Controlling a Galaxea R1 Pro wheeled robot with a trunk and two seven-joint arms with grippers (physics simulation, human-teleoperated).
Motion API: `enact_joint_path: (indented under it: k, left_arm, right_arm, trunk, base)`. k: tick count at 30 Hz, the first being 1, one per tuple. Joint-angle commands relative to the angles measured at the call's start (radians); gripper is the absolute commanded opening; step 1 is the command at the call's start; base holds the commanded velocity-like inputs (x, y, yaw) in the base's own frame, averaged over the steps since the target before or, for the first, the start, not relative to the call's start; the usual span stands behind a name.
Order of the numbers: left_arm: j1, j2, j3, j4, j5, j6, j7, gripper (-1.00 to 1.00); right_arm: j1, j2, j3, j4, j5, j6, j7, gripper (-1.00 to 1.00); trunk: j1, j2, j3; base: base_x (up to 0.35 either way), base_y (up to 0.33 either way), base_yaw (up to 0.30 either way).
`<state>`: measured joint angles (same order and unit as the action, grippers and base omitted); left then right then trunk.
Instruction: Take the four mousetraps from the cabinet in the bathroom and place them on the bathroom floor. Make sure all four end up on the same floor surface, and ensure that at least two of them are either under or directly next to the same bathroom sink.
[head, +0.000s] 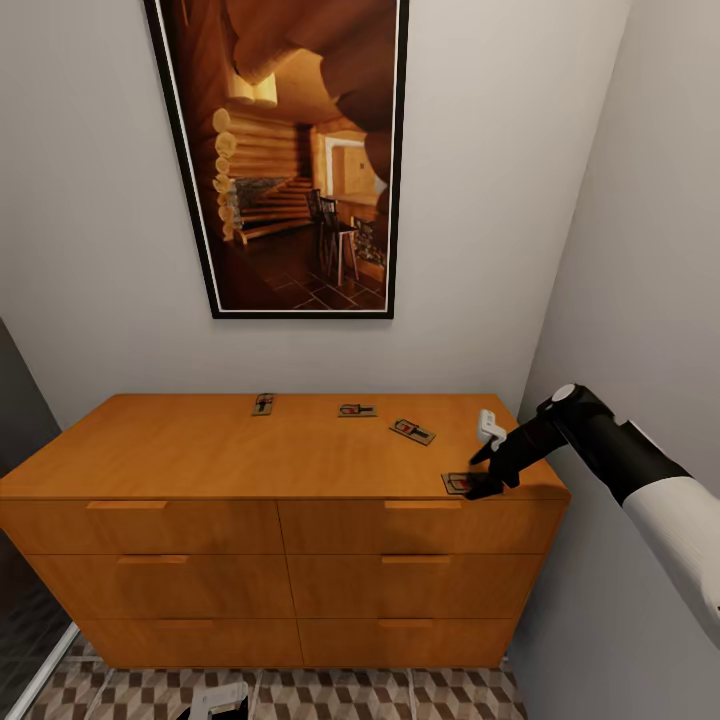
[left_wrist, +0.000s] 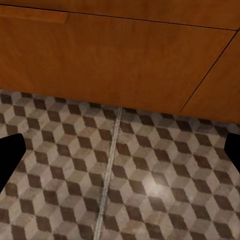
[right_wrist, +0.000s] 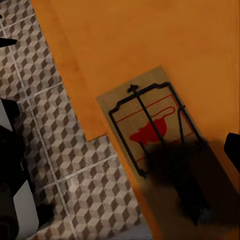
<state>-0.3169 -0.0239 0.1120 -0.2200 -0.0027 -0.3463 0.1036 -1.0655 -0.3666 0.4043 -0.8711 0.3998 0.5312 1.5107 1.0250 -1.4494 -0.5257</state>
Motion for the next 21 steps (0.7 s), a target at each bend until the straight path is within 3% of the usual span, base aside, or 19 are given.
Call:
enact_joint_path:
  k: [1,6,21]
  left_arm:
    - [-0.001,-0.001,0.005,0.001,0.000,-0.003,0.000,1.00]
    - [-0.001,-0.001,0.005,0.001,0.000,-0.003,0.000,1.00]
    - [-0.001,-0.001,0.005,0.001,0.000,-0.003,0.000,1.00]
  right_arm:
    - [-0.001,-0.001,0.002,-0.001,0.011,0.010,0.004,1.00]
    - [-0.001,0.000,0.001,-0.002,0.039,0.012,0.002,1.00]
    - [-0.001,0.000,0.001,-0.002,0.045,0.012,0.003,1.00]
  trunk:
    - [0.000,-0.001,-0.001]
    - [0.000,-0.001,-0.001]
    - [0.000,-0.001,-0.001]
  base:
    - [0.000,0.000,0.000]
    - [0.000,0.000,0.000]
    - [0.000,0.000,0.000]
